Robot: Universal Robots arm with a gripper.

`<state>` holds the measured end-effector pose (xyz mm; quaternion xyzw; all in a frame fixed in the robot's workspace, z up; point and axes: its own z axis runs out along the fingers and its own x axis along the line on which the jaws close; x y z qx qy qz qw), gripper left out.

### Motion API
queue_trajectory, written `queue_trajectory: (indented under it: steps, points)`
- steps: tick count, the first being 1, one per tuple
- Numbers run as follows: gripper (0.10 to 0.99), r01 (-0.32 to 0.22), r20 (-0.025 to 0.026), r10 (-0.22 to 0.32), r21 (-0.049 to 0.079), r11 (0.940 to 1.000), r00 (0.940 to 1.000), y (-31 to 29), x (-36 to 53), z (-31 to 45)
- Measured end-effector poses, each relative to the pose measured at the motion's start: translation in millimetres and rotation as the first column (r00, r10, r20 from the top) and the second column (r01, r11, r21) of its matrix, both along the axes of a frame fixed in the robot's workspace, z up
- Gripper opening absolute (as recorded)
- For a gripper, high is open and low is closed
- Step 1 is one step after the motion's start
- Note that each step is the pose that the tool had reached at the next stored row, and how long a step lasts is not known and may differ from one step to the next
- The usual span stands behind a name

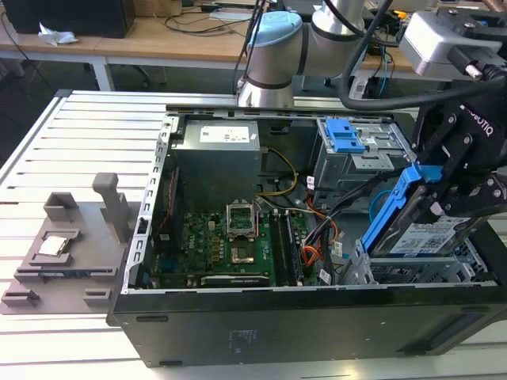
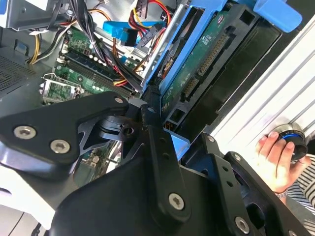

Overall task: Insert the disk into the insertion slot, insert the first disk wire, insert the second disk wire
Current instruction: 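Insert the disk into the insertion slot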

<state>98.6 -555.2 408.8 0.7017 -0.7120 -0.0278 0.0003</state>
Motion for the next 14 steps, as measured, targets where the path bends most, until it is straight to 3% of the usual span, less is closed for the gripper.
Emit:
queue_trajectory:
  steps: [8,14]
  points:
    - [0.365,0.000,0.0000,0.000,0.000,1.0000,1.0000,0.0,0.0,-11.7]
    - [0.365,0.000,0.0000,0.000,0.000,1.0000,1.0000,0.0,0.0,-13.6]
